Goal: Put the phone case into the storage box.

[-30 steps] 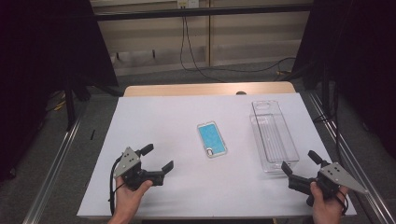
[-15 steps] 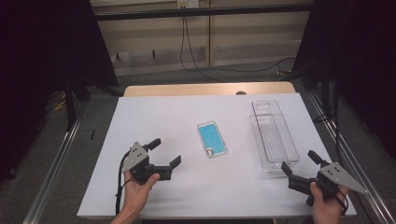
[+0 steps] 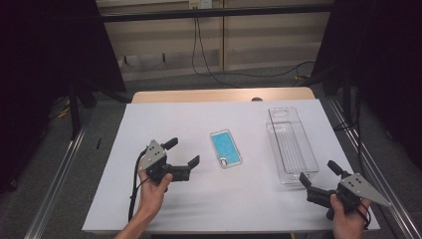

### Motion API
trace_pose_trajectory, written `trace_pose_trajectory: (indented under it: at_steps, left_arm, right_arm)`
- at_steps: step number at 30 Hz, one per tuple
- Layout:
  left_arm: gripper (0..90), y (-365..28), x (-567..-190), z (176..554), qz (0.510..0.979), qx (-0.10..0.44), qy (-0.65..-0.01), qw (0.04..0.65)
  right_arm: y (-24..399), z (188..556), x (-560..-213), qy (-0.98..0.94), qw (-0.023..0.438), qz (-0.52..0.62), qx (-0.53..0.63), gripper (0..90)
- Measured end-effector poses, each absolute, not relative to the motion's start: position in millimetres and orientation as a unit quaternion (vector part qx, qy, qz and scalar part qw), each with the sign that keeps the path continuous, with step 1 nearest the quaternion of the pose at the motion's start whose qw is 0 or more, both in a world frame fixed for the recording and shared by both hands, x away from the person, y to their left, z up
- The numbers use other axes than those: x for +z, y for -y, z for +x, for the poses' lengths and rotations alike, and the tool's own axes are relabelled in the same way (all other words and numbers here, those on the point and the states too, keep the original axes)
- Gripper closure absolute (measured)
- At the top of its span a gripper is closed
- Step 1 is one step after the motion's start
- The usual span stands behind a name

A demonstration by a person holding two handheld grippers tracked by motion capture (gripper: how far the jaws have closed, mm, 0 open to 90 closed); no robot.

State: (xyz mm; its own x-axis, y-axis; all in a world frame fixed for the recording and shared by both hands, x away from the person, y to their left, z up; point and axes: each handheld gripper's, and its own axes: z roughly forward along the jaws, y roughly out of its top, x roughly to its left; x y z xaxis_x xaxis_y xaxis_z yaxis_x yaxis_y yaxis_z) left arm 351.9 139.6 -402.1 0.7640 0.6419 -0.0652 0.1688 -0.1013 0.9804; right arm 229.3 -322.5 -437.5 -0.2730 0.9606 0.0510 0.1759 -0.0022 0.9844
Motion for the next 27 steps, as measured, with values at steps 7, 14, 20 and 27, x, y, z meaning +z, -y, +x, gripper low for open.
trace_pose_trajectory:
  at_steps: [7, 14, 20, 27]
  left_arm:
    - [3.8, -129, -403, 367, 0.733, 0.179, -0.284, 0.591]
    - [4.0, -119, -401, 379, 0.729, 0.171, -0.274, 0.603]
    - [2.6, -108, -402, 388, 0.733, 0.174, -0.265, 0.602]
    - [2.4, -96, -403, 399, 0.737, 0.170, -0.253, 0.604]
  right_arm:
    - [323, 229, -438, -0.601, 0.374, 0.473, 0.525, 0.0]
    - [322, 230, -438, -0.600, 0.374, 0.474, 0.525, 0.0]
    - [322, 230, -438, -0.600, 0.373, 0.474, 0.525, 0.0]
    - [322, 230, -438, -0.601, 0.373, 0.473, 0.526, 0.0]
